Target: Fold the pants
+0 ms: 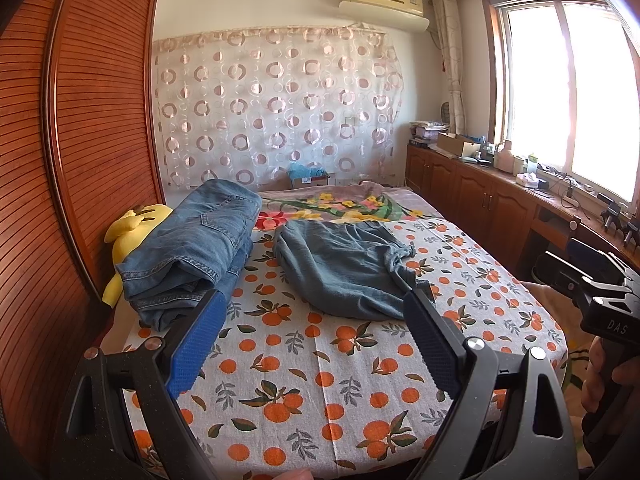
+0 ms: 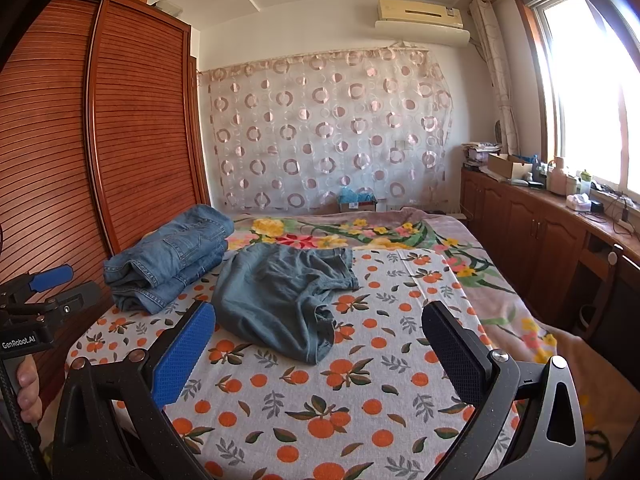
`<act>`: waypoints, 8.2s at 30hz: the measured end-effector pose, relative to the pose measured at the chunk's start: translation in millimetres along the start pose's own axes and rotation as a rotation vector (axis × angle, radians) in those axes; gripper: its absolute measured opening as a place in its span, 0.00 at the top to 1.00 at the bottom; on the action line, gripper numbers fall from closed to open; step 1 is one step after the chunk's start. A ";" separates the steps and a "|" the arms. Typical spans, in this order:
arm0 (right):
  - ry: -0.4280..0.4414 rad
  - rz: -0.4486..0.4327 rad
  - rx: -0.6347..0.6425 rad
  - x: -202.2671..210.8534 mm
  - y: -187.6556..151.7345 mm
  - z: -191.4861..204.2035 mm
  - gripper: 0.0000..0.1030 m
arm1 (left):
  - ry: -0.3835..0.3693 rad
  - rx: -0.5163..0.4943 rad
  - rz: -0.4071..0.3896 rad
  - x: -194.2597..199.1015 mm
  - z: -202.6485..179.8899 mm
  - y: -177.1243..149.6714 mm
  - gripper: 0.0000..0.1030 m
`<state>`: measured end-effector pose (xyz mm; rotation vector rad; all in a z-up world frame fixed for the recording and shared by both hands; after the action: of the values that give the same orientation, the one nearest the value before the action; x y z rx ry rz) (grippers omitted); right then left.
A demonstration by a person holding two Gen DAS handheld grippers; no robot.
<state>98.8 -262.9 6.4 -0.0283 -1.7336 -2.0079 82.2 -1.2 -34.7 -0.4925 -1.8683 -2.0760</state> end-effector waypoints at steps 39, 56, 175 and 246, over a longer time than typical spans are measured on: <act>-0.029 0.045 0.017 -16.3 -9.2 -6.1 0.00 | -0.010 -0.005 0.098 -61.7 9.5 -33.9 0.12; 0.104 0.188 0.099 -70.0 -18.6 5.9 0.06 | -0.042 -0.026 0.136 -106.6 20.1 -45.2 0.12; 0.094 0.395 0.073 -110.2 -12.6 -20.0 0.89 | -0.174 -0.099 0.166 -137.4 7.8 -39.4 0.19; 0.055 0.384 0.042 -68.8 -33.7 -98.6 0.88 | -0.317 -0.135 0.385 -132.2 31.6 -28.8 0.94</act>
<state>175.9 -329.0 -66.3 -0.2688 -1.5939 -1.6766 189.3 32.8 -116.5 -1.1736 -1.6249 -1.9503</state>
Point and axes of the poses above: each gripper's, at about its wrist camera, not at the fingertips, and x roughly against the way its jaws point, z to its left, y to its top, the point moved 10 cm from there along -x, roughly the way its jaws point, and after that the axes turned 7 degrees about -x, right-handed, at the moved point
